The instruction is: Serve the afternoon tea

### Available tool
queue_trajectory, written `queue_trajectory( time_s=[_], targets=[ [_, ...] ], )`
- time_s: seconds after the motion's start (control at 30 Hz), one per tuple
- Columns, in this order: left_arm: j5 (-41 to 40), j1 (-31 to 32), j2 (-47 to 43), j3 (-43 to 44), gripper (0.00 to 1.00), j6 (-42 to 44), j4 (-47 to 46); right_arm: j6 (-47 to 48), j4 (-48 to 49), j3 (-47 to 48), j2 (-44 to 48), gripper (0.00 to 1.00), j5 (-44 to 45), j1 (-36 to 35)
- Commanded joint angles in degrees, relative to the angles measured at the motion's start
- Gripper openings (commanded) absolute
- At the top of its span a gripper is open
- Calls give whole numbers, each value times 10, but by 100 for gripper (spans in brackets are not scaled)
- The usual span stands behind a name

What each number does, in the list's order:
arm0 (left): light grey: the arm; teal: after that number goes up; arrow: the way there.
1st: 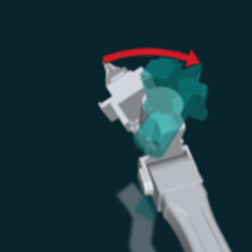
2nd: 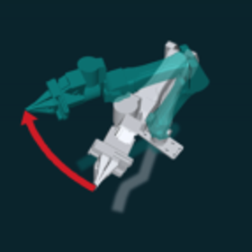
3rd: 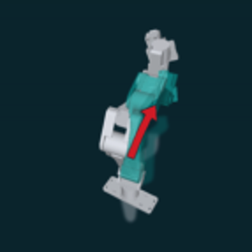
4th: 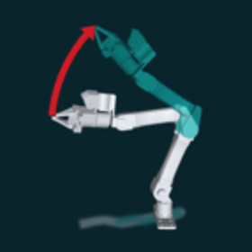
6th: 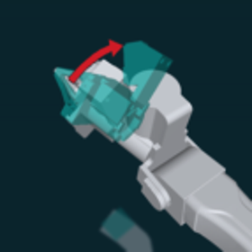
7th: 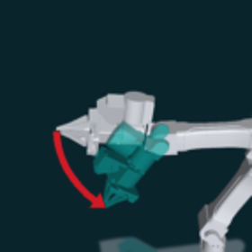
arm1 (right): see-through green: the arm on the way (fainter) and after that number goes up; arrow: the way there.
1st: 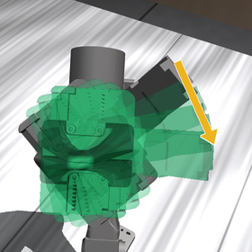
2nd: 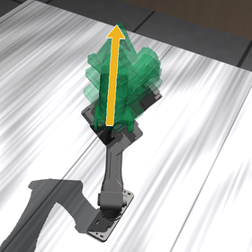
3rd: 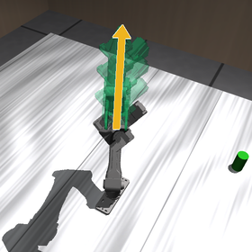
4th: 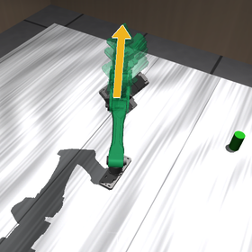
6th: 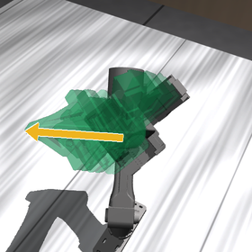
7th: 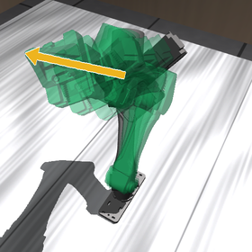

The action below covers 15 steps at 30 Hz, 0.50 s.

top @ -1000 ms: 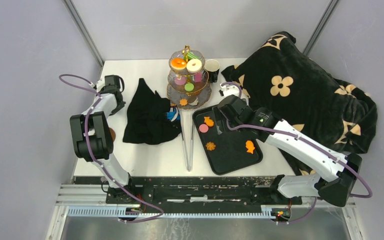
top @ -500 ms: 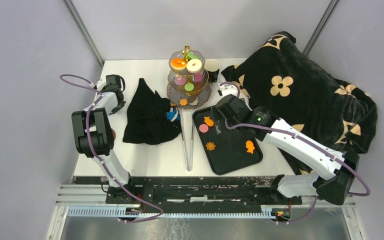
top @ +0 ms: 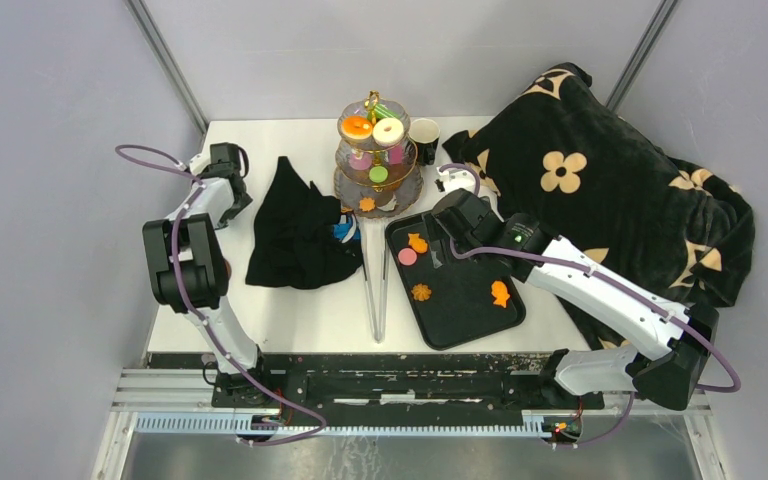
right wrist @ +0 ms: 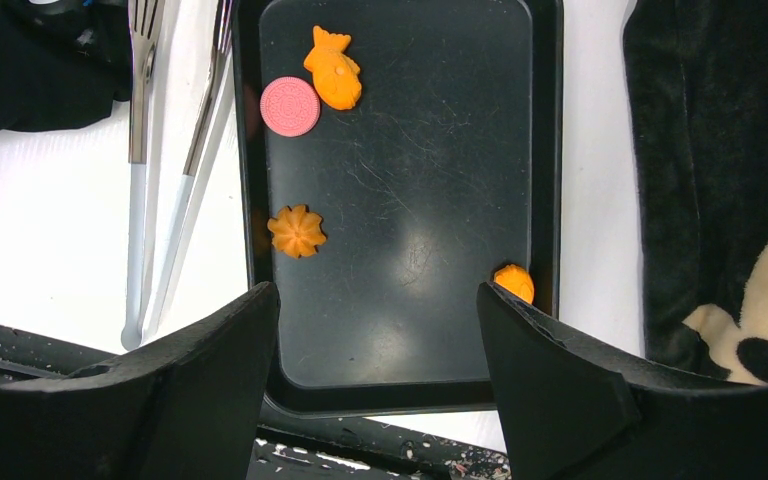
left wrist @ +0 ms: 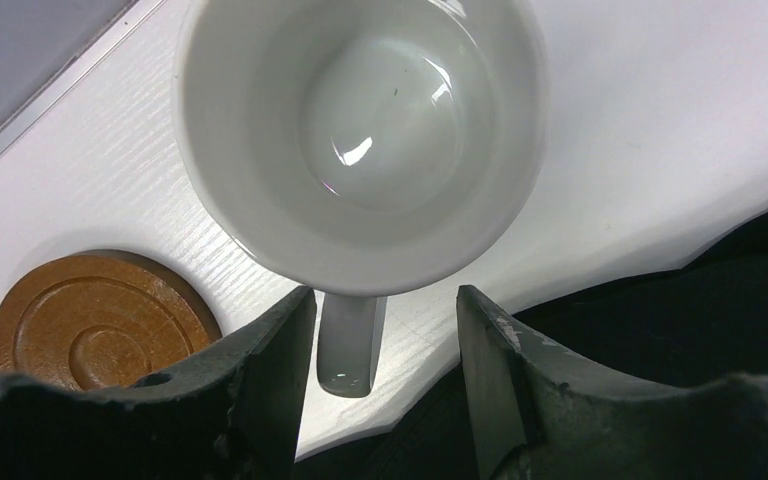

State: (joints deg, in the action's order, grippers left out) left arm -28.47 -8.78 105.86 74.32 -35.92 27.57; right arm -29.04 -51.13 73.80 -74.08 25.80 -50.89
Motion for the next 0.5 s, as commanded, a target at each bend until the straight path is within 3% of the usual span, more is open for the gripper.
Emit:
queue_trajectory(
  time_s=[0.0,0.23,0.33,0.47],
  targets=[
    [-28,-3,-37,26,62,-14,9,0,10,9,20,79,16,1],
    [1,-1,-127,41,66,28,11,30,6,23,41,81,49,2],
    [19,3,-177,51,72,60,10,60,15,34,56,82,74,9],
    [60,15,-242,58,76,96,14,84,26,50,57,84,38,65]
  ],
)
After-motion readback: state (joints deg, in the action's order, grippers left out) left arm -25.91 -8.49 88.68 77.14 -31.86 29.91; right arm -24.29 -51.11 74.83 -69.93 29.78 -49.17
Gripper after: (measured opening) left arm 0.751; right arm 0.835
